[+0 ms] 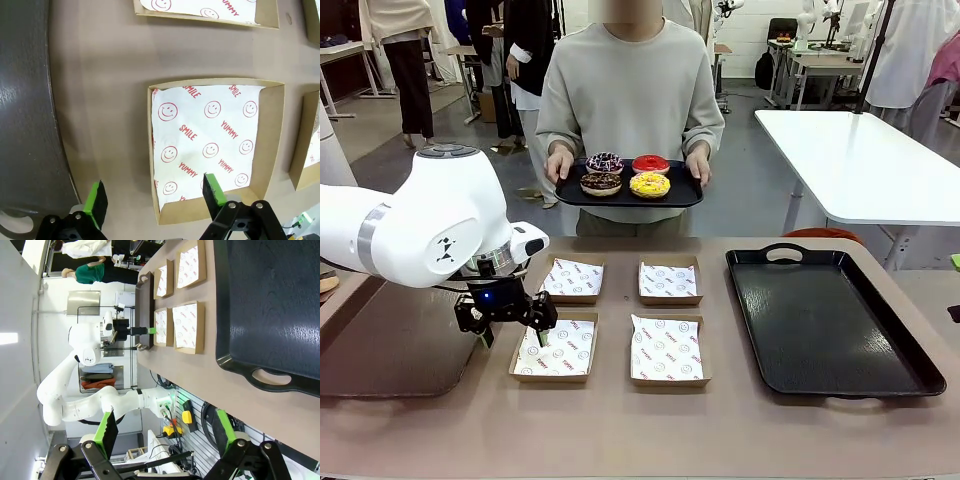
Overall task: Individually package the donuts and arrange them on the tray.
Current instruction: Pick up one Paper togo box.
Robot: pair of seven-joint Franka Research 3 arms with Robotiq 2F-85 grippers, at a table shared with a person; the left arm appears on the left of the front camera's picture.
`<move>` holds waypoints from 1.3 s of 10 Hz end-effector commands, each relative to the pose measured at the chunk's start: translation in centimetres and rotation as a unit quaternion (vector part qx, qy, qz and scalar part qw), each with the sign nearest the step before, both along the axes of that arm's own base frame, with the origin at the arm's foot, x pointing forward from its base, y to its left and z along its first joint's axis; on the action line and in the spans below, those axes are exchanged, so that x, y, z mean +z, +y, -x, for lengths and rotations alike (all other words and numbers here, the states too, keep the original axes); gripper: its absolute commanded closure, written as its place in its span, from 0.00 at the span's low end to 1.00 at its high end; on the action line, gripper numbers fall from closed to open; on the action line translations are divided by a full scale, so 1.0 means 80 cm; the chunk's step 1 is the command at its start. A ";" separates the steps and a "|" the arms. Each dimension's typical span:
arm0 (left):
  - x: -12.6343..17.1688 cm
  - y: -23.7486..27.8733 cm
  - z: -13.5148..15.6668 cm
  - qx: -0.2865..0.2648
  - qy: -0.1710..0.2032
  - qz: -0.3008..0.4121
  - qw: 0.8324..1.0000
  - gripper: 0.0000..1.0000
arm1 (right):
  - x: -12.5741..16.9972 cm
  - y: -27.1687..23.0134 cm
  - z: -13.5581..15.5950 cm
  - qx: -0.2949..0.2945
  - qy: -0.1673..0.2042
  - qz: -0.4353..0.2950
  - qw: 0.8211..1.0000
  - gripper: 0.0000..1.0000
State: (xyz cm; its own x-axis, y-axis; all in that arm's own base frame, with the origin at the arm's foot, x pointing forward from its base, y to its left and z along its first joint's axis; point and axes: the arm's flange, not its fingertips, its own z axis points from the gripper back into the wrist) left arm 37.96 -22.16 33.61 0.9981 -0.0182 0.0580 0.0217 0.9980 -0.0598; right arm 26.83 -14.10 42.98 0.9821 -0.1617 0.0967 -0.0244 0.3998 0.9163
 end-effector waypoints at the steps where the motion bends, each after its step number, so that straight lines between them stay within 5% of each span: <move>1: 0.000 0.000 0.000 0.000 0.000 0.000 1.000 0.00 | 0.001 0.001 -0.002 -0.001 -0.004 -0.005 1.000 0.00; 7: -0.013 -0.022 -0.017 -0.031 -0.005 -0.030 0.999 0.00 | 0.001 0.001 -0.002 -0.001 -0.004 -0.005 1.000 0.00; 8: -0.015 -0.020 -0.021 -0.028 -0.013 -0.020 0.999 0.22 | 0.001 0.001 -0.002 -0.001 -0.004 -0.005 1.000 0.00; 9: -0.016 -0.021 -0.022 -0.027 -0.010 -0.024 0.999 0.58 | 0.001 0.001 -0.002 -0.001 -0.004 -0.005 1.000 0.00; 11: -0.016 -0.022 -0.024 -0.021 -0.013 -0.031 0.999 1.00 | 0.001 0.001 -0.002 -0.001 -0.004 -0.005 1.000 0.00; 13: -0.021 -0.023 -0.027 -0.019 -0.010 -0.036 0.999 1.00 | 0.001 0.001 -0.002 -0.001 -0.004 -0.005 1.000 0.00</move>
State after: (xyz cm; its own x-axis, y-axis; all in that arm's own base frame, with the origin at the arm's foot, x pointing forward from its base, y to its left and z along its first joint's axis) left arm 39.61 -23.20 32.40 0.9946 -0.0864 0.0578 0.0875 0.9960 -0.0162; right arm 26.83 -14.10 42.98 0.9821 -0.1618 0.0967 -0.0243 0.3998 0.9163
